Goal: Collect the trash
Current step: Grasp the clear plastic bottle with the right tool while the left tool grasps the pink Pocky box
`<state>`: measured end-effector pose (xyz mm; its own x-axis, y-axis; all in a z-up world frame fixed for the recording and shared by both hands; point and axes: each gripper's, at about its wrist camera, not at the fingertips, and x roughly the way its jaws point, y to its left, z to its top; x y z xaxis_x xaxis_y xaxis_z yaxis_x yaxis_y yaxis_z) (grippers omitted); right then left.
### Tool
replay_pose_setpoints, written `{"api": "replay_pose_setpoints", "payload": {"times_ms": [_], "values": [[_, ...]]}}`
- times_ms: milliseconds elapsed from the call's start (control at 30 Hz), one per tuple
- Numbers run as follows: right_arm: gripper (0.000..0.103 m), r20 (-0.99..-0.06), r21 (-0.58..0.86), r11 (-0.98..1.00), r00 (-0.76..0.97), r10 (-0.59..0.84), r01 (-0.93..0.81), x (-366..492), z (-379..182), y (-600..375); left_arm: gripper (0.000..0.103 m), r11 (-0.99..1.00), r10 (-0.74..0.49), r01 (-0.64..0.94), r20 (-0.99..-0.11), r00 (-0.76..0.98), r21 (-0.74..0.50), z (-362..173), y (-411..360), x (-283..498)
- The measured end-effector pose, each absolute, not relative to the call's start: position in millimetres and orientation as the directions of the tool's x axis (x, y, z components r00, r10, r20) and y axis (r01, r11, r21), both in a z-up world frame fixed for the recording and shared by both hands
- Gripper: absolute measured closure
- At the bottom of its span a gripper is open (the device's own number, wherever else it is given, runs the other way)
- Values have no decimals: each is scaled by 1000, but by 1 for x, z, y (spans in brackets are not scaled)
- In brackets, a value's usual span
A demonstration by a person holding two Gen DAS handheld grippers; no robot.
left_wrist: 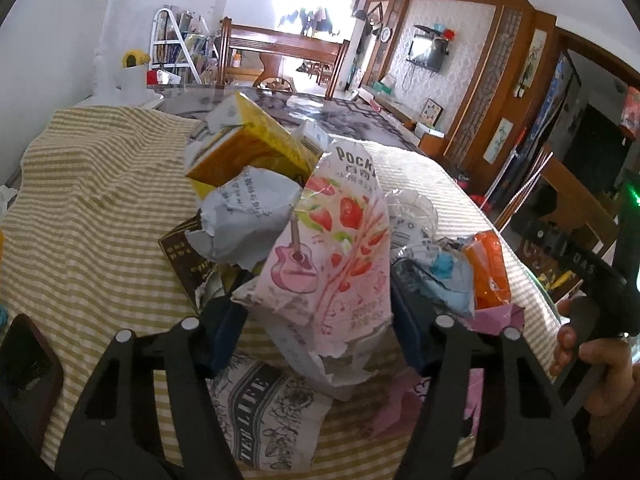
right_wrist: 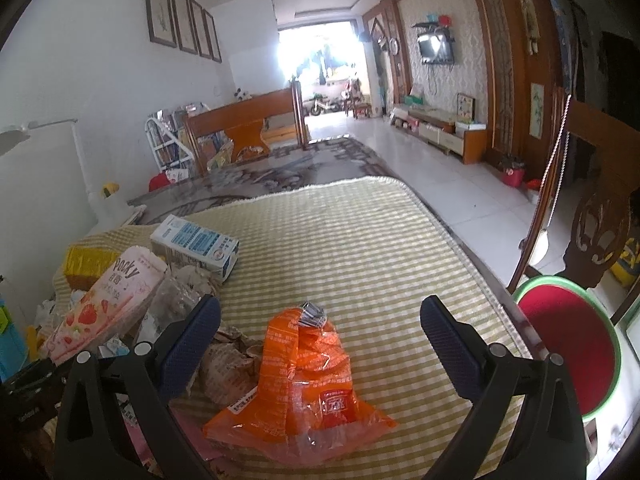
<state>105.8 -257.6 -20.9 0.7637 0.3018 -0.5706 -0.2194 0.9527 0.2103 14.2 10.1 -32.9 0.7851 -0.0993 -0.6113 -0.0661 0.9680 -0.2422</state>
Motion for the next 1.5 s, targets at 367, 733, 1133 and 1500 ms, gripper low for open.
{"api": "replay_pose_setpoints", "payload": {"times_ms": [367, 733, 1133, 1500], "values": [[7, -700, 388, 845, 478, 530, -369, 131, -1, -219, 61, 947, -161, -30, -556, 815, -319, -17, 17, 6], [21, -813, 492, 821, 183, 552, -290, 181, -20, -154, 46, 922, -161, -89, -581, 798, -378, -25, 29, 8], [28, -737, 582, 769, 230, 636, -264, 160, -4, -164, 35, 897, -164, -103, -538, 827, -430, -18, 41, 7], [28, -827, 496, 831, 153, 540, -250, 187, -34, -130, 42, 895, -212, -91, -596, 775, -437, -34, 35, 19]]}}
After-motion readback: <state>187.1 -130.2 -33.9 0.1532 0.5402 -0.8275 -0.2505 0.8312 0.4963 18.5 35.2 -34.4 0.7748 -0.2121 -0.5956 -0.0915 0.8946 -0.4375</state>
